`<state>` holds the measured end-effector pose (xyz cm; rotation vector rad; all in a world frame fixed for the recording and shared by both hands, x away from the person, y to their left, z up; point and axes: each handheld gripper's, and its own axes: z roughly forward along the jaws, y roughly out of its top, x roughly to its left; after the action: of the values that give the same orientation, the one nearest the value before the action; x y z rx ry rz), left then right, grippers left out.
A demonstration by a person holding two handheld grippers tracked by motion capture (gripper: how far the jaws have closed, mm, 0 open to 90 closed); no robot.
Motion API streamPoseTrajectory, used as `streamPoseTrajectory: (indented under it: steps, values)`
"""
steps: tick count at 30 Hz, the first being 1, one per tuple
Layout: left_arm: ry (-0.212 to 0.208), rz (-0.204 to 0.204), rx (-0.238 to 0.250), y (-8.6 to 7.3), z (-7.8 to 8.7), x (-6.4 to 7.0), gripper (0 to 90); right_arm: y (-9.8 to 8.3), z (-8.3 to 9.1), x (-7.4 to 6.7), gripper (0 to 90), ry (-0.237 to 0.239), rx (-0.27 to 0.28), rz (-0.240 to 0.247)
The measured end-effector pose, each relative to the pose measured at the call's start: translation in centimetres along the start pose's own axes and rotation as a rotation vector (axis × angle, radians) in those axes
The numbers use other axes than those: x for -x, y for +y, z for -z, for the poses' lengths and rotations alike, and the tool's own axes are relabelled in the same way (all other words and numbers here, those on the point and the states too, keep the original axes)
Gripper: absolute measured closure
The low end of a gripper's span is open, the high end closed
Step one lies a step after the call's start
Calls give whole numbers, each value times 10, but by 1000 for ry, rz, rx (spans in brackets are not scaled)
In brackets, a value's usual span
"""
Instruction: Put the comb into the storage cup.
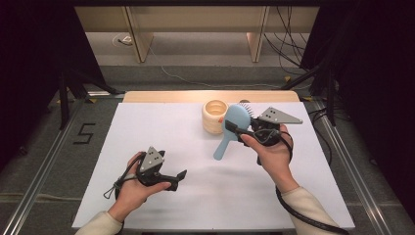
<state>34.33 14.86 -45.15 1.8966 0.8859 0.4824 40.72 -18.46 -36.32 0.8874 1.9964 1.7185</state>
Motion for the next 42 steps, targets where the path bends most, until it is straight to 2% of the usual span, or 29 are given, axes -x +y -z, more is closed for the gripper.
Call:
streamPoseTrajectory:
  steps: [12,24,42]
  values:
    - [1,5,-7,-4,-3,-2,0,5,-2,4,506,-15,-1,2]
    - [-7,6,-7,-5,-5,-1,0,16,-6,7,505,-26,-3,25]
    - [-16,4,-9,-5,-6,1,0,23,-11,12,506,-42,-5,23]
